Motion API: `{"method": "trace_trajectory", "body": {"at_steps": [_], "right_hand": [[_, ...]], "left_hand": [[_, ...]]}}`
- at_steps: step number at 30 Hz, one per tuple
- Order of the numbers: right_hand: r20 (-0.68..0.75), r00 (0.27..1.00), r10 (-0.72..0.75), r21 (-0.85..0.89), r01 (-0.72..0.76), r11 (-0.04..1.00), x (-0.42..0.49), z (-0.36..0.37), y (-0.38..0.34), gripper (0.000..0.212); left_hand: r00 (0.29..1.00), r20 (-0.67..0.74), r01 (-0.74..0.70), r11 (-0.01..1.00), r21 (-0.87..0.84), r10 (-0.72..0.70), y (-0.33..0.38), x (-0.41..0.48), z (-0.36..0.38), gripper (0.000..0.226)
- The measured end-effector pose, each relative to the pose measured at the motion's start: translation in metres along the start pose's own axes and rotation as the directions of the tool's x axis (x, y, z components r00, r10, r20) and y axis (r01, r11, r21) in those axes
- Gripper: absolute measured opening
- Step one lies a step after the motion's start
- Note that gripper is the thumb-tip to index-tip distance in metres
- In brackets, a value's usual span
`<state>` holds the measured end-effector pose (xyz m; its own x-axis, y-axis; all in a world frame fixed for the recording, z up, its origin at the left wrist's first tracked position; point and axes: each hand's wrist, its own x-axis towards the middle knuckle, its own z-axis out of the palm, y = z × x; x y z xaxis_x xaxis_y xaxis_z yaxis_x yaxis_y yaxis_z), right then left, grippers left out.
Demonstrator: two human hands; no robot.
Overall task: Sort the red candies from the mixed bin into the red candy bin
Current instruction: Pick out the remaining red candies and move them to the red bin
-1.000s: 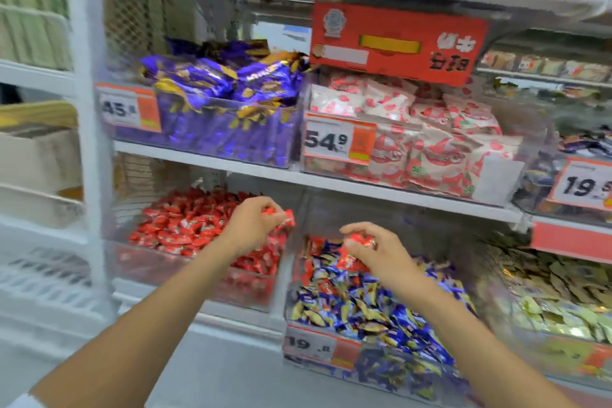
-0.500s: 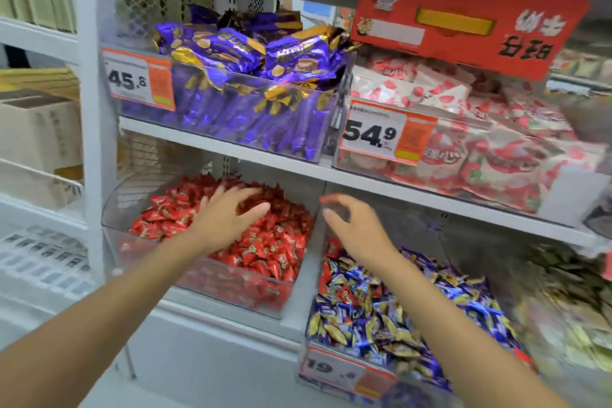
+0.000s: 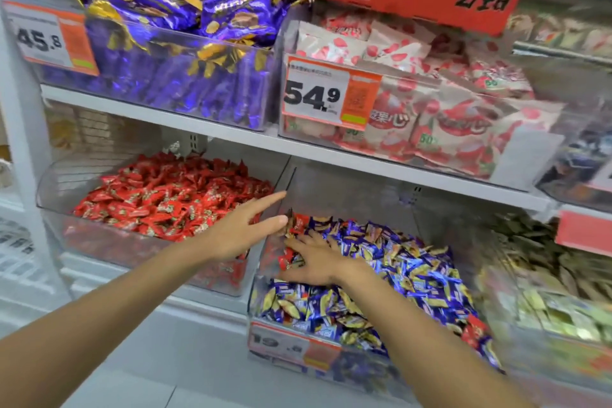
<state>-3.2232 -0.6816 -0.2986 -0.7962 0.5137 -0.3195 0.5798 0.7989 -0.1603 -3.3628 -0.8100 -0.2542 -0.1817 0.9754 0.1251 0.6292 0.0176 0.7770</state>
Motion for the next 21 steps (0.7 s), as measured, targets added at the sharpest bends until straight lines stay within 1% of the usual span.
{"method": "trace_trajectory", "body": {"at_steps": [1, 2, 4, 5, 7, 8, 10, 12, 13, 14, 15, 17, 19, 21], "right_hand": [[0.025, 0.999, -0.021, -0.023, 0.022, 0.999, -0.003, 0.001, 0.003, 0.060], [0.033, 0.998, -0.053, -0.037, 0.054, 0.998, -0.008, -0.001, 0.006, 0.047], [0.009, 0.994, -0.111, -0.026, 0.111, 0.993, -0.022, -0.006, 0.017, 0.025], [-0.034, 0.991, -0.129, -0.007, 0.129, 0.992, -0.032, -0.010, 0.024, 0.019], [-0.149, 0.983, -0.109, 0.037, 0.116, 0.993, -0.061, -0.020, 0.042, 0.017], [-0.202, 0.976, -0.082, 0.082, 0.101, 0.991, -0.078, -0.025, 0.052, 0.016], [-0.289, 0.957, -0.032, 0.275, 0.115, 0.955, -0.111, -0.030, 0.070, 0.013], [-0.395, 0.917, 0.054, 0.514, 0.172, 0.841, -0.139, -0.029, 0.081, 0.008], [-0.453, 0.884, 0.115, 0.579, 0.193, 0.792, -0.148, -0.027, 0.085, 0.007], [-0.502, 0.848, 0.171, 0.601, 0.200, 0.774, -0.154, -0.027, 0.089, 0.008], [-0.528, 0.822, 0.212, 0.597, 0.182, 0.781, -0.159, -0.028, 0.092, 0.008], [-0.511, 0.824, 0.244, 0.600, 0.138, 0.788, -0.168, -0.032, 0.098, 0.006], [-0.492, 0.831, 0.259, 0.628, 0.133, 0.767, -0.175, -0.038, 0.101, 0.007], [-0.490, 0.830, 0.267, 0.619, 0.116, 0.776, -0.177, -0.040, 0.098, 0.011]], "left_hand": [[1.000, -0.002, -0.006, 1.000, -0.011, 0.006, 0.001, 0.000, 0.000, 0.054], [1.000, -0.006, -0.012, 1.000, -0.025, 0.011, 0.000, 0.001, 0.000, 0.054], [1.000, -0.029, -0.012, 1.000, -0.027, 0.011, -0.002, 0.002, -0.002, 0.053], [0.999, -0.034, -0.015, 1.000, -0.013, 0.015, -0.001, 0.002, -0.003, 0.054], [0.999, -0.036, -0.021, 0.999, 0.046, 0.022, 0.003, 0.002, -0.005, 0.057], [0.999, -0.043, -0.023, 0.996, 0.087, 0.027, 0.005, 0.001, -0.006, 0.059], [0.997, -0.070, -0.030, 0.979, 0.199, 0.045, 0.014, 0.000, -0.008, 0.065], [0.991, -0.095, -0.057, 0.950, 0.307, 0.090, 0.029, -0.001, -0.006, 0.077], [0.985, -0.103, -0.095, 0.932, 0.349, 0.139, 0.037, -0.001, -0.003, 0.082], [0.977, -0.106, -0.133, 0.918, 0.374, 0.185, 0.045, 0.001, 0.002, 0.080], [0.967, -0.107, -0.174, 0.910, 0.377, 0.229, 0.053, 0.002, 0.008, 0.071], [0.962, -0.074, -0.225, 0.917, 0.330, 0.263, 0.069, 0.004, 0.028, 0.046], [0.978, 0.000, -0.199, 0.940, 0.276, 0.207, 0.074, 0.009, 0.050, 0.037], [0.991, 0.072, -0.127, 0.961, 0.245, 0.112, 0.070, 0.017, 0.066, 0.036]]}}
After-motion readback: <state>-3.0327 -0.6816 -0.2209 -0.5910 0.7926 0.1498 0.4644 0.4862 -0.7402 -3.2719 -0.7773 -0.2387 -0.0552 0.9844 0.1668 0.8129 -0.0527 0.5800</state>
